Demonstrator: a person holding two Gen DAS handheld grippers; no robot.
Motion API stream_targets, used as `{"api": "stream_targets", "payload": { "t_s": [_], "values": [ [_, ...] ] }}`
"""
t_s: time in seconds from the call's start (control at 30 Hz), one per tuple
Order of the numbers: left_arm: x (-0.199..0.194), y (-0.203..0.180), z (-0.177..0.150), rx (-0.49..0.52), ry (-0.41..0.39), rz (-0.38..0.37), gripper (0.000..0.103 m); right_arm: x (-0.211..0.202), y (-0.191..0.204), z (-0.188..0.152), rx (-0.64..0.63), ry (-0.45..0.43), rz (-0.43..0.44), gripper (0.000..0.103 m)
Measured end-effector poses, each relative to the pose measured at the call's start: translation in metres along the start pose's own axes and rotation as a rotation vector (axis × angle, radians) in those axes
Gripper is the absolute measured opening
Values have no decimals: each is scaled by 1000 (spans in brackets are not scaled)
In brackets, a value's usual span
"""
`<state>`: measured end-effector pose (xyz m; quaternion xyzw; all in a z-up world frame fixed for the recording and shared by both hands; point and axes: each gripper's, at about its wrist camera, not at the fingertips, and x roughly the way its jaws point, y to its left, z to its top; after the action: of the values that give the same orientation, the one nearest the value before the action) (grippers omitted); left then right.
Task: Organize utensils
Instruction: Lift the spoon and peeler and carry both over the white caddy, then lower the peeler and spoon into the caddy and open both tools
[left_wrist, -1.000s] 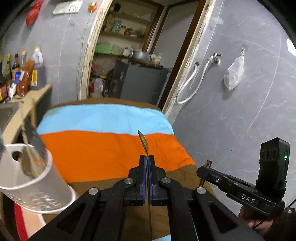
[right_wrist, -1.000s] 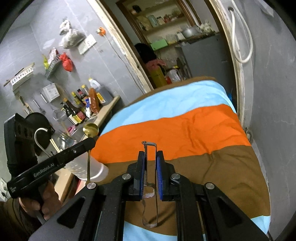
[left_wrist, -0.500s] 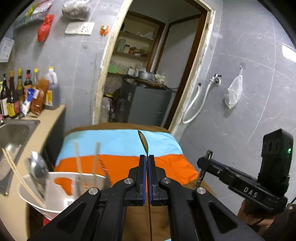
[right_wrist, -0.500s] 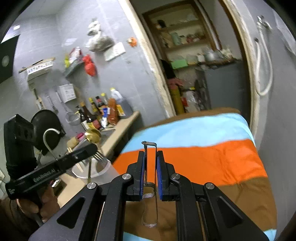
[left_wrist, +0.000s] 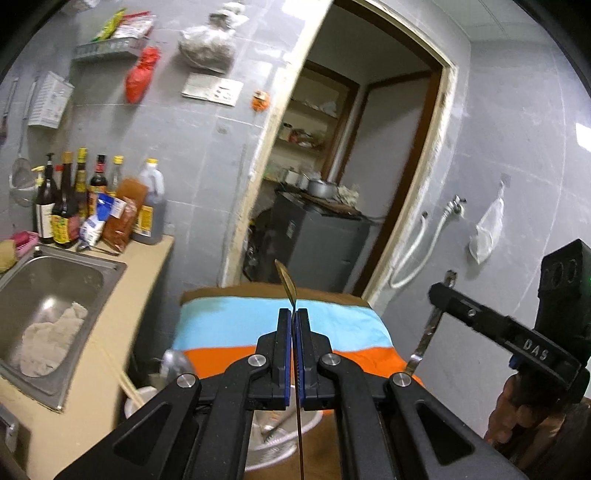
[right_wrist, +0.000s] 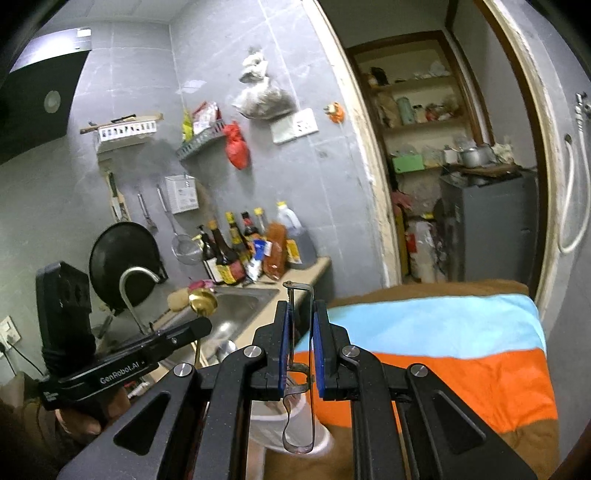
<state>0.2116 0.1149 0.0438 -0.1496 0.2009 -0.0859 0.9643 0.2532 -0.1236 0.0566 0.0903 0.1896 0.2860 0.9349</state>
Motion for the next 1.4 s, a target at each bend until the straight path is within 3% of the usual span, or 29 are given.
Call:
{"api": "stream_targets", "payload": {
  "t_s": [0.3, 0.53, 0.67, 0.9, 1.4],
  "values": [
    [0, 64, 17, -112, -49, 85, 3, 24, 26, 18, 7, -48, 42, 11],
    [14, 94, 15, -197, -59, 86, 3, 41, 36, 10, -15, -20, 37, 11],
    [22, 99, 8, -221, -67, 103, 3, 49, 40, 5, -46, -6, -1, 11],
    [32, 90, -4, -168, -51, 152, 3, 62, 40, -9, -49, 36, -22, 11],
    [30, 89, -19, -169, -43, 151, 3, 76, 50, -36, -95, 89, -63, 11]
  ]
}}
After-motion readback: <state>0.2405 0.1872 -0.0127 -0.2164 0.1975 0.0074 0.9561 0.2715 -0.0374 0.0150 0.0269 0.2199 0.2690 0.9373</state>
